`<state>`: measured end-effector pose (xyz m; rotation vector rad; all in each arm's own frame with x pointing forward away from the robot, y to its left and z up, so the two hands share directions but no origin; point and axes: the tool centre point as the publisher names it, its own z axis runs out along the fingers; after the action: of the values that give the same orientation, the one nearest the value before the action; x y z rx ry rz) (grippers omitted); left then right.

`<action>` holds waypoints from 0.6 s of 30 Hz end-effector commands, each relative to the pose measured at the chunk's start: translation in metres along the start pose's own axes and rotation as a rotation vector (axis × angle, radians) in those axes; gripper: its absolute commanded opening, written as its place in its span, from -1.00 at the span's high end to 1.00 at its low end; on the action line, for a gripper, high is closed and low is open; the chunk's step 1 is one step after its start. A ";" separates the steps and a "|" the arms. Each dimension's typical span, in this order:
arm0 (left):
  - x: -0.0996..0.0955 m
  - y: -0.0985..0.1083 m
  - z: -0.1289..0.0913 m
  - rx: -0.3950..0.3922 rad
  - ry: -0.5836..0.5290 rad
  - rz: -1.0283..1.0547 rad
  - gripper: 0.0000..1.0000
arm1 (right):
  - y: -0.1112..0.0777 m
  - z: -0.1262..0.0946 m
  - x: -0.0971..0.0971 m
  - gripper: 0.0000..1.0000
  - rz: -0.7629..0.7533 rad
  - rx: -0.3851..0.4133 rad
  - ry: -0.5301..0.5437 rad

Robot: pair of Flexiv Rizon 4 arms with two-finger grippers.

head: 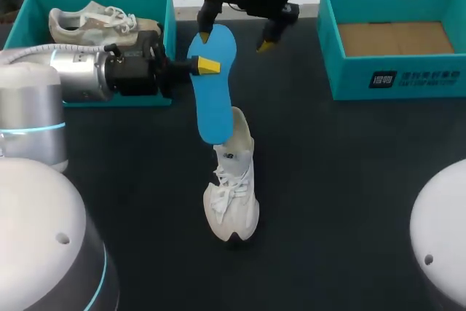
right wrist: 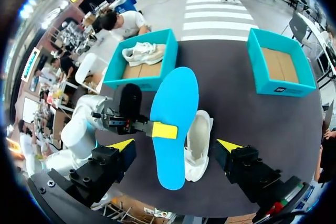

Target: Take the shoe out of the shoebox, open the shoe tongue, remove and reinsert the insole, then place the shoe into the shoebox

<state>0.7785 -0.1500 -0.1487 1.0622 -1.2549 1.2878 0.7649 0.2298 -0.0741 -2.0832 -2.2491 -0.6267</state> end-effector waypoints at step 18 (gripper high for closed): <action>0.000 0.001 0.000 0.001 -0.001 0.000 1.00 | -0.001 0.023 0.035 -1.00 -0.016 0.001 -0.207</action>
<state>0.7788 -0.1503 -0.1489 1.0617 -1.2548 1.2876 0.7673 0.2651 -0.0867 -2.1710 -2.3571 -0.4596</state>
